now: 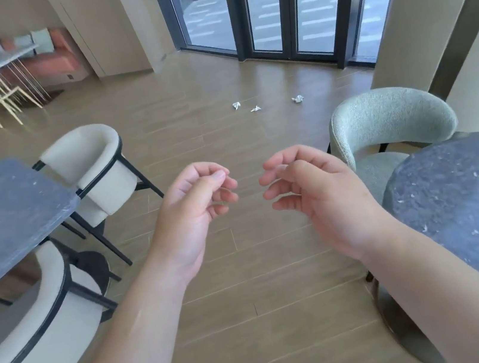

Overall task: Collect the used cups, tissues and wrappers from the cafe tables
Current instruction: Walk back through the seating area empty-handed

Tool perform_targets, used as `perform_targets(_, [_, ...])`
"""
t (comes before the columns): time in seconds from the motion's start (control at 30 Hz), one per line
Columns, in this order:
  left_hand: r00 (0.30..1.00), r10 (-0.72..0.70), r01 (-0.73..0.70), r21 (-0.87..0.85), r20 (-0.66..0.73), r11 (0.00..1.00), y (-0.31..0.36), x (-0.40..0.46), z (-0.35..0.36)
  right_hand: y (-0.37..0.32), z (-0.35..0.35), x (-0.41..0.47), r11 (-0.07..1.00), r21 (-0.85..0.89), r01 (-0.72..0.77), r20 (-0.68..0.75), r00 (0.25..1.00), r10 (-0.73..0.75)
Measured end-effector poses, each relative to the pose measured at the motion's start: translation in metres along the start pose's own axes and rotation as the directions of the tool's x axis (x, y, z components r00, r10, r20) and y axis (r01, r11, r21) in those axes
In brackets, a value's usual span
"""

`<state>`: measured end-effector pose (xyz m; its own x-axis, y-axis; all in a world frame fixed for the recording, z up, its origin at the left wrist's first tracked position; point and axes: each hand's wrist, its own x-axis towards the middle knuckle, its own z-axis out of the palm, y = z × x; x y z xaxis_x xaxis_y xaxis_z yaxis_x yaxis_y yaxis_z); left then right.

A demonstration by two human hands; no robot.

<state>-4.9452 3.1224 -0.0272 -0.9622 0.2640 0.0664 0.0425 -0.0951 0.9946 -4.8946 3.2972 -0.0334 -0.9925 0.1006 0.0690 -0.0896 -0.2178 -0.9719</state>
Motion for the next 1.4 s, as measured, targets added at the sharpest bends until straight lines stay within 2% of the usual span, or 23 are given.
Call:
perform_targets(0.2, [1.000, -0.005, 0.004, -0.024, -0.007, 1.000, -0.020, 0.097, -0.027, 0.018, 0.004, 0.099, 1.000, -0.021, -0.014, 0.008, 1.000, 0.015])
perform_targets(0.37, [1.000, -0.006, 0.006, -0.052, 0.016, 0.999, -0.038, 0.208, -0.061, 0.039, 0.015, 0.209, 0.998, -0.060, -0.022, -0.041, 0.999, 0.020])
perform_targets(0.6, [0.998, -0.013, 0.018, -0.075, 0.069, 0.997, -0.027, 0.385, -0.125, 0.034, 0.047, 0.384, 0.997, -0.080, -0.007, -0.115, 0.993, -0.002])
perform_targets(0.77, [0.996, 0.001, 0.007, -0.094, 0.092, 0.996, -0.028, 0.485, -0.150, 0.036, 0.049, 0.474, 0.995, -0.100, 0.002, -0.144, 0.989, -0.017])
perform_targets(0.97, [0.994, -0.018, 0.033, -0.139, 0.110, 0.990, -0.044, 0.586, -0.147, 0.048, 0.021, 0.565, 0.996, -0.094, -0.013, -0.193, 0.981, -0.005])
perform_targets(1.1, [0.990, -0.038, 0.051, -0.098, 0.133, 0.994, -0.062, 0.660, -0.128, 0.062, -0.010, 0.641, 0.997, -0.064, -0.035, -0.189, 0.982, 0.023])
perform_targets(1.3, [0.997, -0.044, 0.048, -0.054, 0.066, 0.997, -0.073, 0.784, -0.090, 0.065, -0.063, 0.770, 0.998, -0.048, -0.041, -0.106, 0.994, 0.036])
perform_targets(1.4, [0.996, -0.058, 0.061, -0.035, 0.074, 0.998, -0.071, 0.846, -0.062, 0.053, -0.099, 0.826, 0.998, -0.051, -0.044, -0.100, 0.994, 0.039])
